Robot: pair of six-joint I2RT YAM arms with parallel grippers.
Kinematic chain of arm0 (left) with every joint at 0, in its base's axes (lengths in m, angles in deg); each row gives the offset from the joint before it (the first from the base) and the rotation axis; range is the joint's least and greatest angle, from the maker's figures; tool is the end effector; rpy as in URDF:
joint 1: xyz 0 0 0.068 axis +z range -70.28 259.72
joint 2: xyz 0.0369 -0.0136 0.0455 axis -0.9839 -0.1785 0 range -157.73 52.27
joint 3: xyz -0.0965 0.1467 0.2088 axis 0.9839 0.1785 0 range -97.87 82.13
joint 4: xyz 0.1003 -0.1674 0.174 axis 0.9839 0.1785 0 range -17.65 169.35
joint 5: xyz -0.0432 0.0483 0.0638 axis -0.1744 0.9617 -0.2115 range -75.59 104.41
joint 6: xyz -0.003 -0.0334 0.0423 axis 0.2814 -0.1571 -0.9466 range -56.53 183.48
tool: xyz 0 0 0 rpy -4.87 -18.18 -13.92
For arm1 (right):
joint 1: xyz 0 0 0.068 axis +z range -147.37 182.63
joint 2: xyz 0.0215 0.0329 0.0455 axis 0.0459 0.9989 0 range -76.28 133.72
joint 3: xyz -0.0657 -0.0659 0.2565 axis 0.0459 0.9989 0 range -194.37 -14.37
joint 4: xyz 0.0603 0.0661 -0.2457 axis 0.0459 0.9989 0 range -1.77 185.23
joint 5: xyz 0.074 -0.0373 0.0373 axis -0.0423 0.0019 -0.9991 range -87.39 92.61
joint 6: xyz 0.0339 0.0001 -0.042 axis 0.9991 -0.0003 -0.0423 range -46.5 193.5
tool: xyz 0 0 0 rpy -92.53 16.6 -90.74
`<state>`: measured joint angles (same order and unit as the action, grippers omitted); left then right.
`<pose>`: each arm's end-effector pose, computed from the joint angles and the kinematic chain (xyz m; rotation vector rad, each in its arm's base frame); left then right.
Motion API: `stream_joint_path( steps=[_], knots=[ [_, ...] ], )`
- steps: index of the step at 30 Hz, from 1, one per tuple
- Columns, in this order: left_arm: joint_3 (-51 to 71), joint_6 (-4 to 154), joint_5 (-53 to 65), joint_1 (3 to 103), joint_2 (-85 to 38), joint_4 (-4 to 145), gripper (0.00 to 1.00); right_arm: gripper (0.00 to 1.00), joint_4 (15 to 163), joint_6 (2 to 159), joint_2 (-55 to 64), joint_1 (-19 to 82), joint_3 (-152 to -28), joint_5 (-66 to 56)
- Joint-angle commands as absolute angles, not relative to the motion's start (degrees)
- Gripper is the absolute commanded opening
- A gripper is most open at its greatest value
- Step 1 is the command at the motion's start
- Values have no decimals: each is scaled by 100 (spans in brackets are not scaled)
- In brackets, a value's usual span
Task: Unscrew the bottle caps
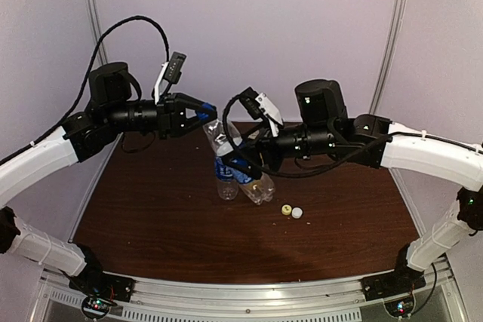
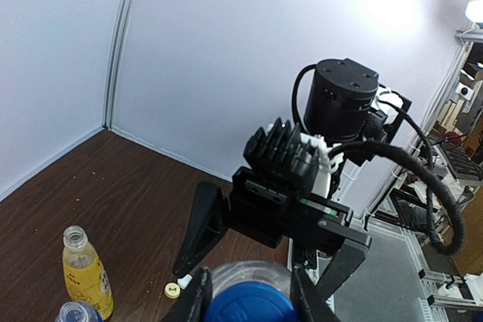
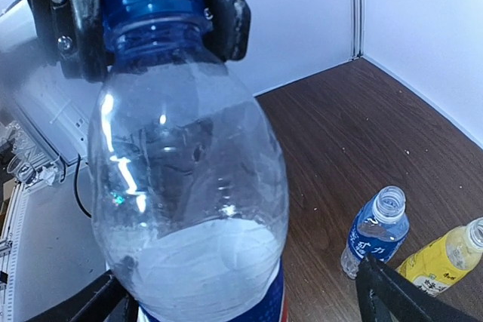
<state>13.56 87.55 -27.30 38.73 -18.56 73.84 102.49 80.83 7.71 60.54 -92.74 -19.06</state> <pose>0.1964 -0.2021 0.4065 0.8631 1.6171 -1.4239 0.1710 0.2974 0.3753 -1.1199 1.7286 1.1013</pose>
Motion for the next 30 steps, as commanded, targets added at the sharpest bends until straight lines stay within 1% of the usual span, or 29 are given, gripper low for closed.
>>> stream_joint_path(
  steps=[1,7,9,14,23,30],
  knots=[
    [1402,8827,-2725,3856,-1761,6962,16,98,10274,7954,923,6090,-9317,-1911],
    [1443,8801,-2680,3856,-1721,6972,16,95,10252,7904,988,6090,-9327,-2030],
    [1466,8808,-2682,3854,-1717,6979,16,93,10219,7908,962,6090,-9305,-2038],
    [1560,8842,-2656,3859,-1685,6972,16,82,10016,7871,852,6090,-9183,-2175],
    [1697,8898,-2559,3854,-1552,6924,16,59,9758,7716,718,6090,-8934,-2494],
    [1800,9036,-2667,3858,-1532,6740,20,46,9580,7673,678,6090,-8805,-2890]
  ],
)
